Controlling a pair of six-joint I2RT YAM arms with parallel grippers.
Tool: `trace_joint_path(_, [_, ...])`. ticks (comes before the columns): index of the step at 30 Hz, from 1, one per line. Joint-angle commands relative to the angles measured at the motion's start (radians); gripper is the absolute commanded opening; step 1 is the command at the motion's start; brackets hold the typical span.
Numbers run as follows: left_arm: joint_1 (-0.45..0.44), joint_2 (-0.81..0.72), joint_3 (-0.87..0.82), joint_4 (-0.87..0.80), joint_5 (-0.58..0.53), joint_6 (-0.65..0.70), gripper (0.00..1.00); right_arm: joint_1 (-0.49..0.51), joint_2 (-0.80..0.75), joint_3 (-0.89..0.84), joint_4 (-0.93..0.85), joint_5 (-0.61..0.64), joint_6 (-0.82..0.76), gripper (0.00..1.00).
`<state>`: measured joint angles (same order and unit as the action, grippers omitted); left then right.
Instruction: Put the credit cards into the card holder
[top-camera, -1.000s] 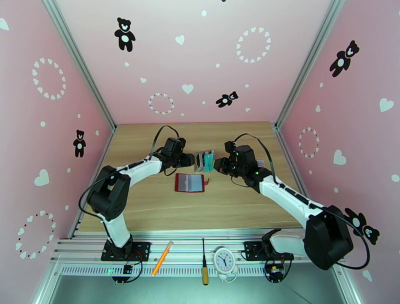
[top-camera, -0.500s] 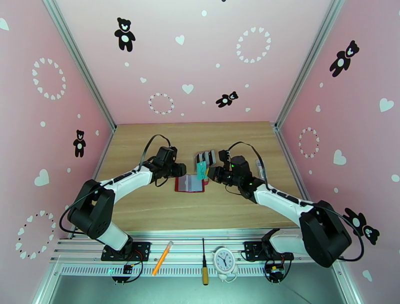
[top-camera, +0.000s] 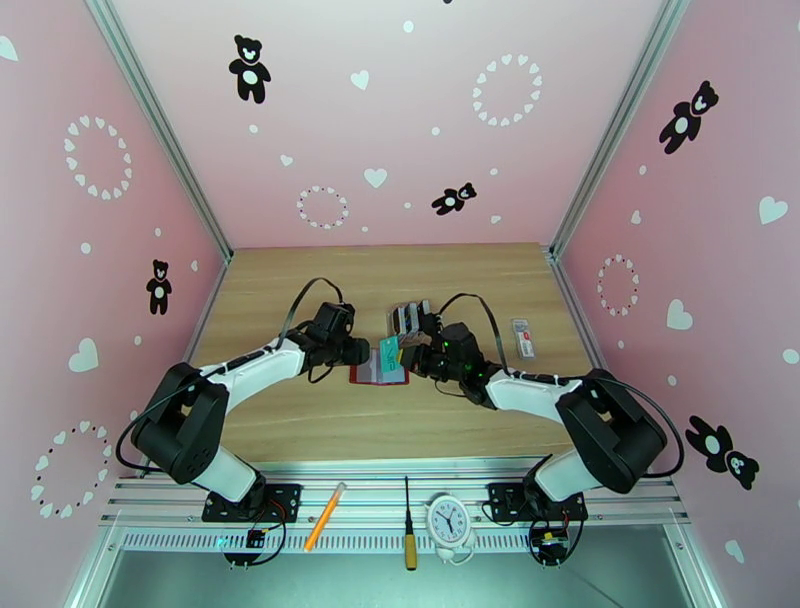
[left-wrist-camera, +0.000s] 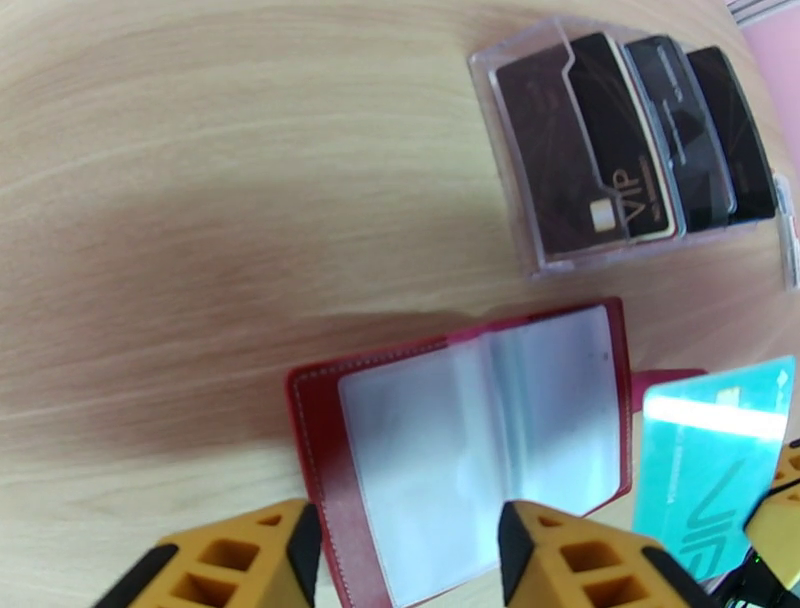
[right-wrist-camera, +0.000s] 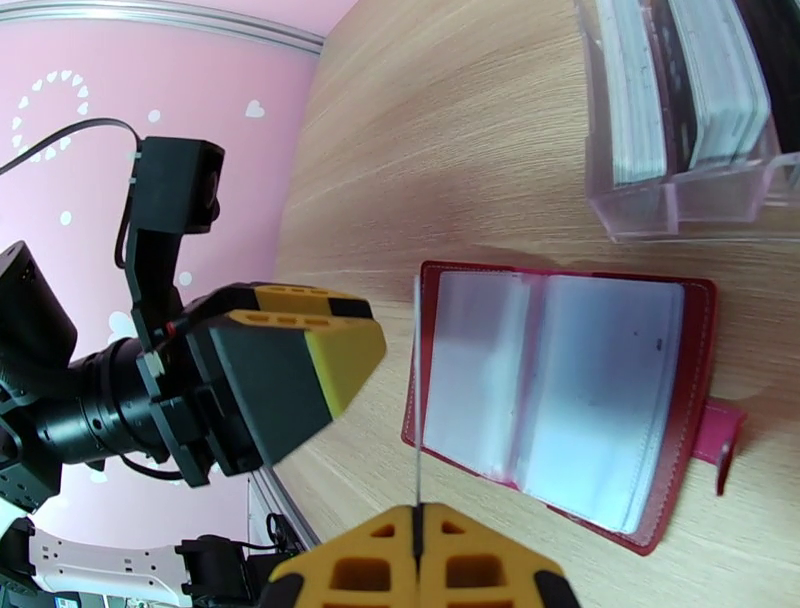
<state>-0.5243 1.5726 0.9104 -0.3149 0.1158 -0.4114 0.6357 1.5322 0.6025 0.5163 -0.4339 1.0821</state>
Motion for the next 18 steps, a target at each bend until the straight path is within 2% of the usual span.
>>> trace_joint_path(1, [-0.015,-0.004,-0.015,0.007,0.014,0.03,0.51,0.008,0.036,-0.007,0.057,0.023,0.013,0.0])
trace_joint_path(18, [-0.02,0.072,-0.053,0.079,0.05,0.044,0.48,0.019,0.153,-0.001,0.136,0.028,0.04,0.0])
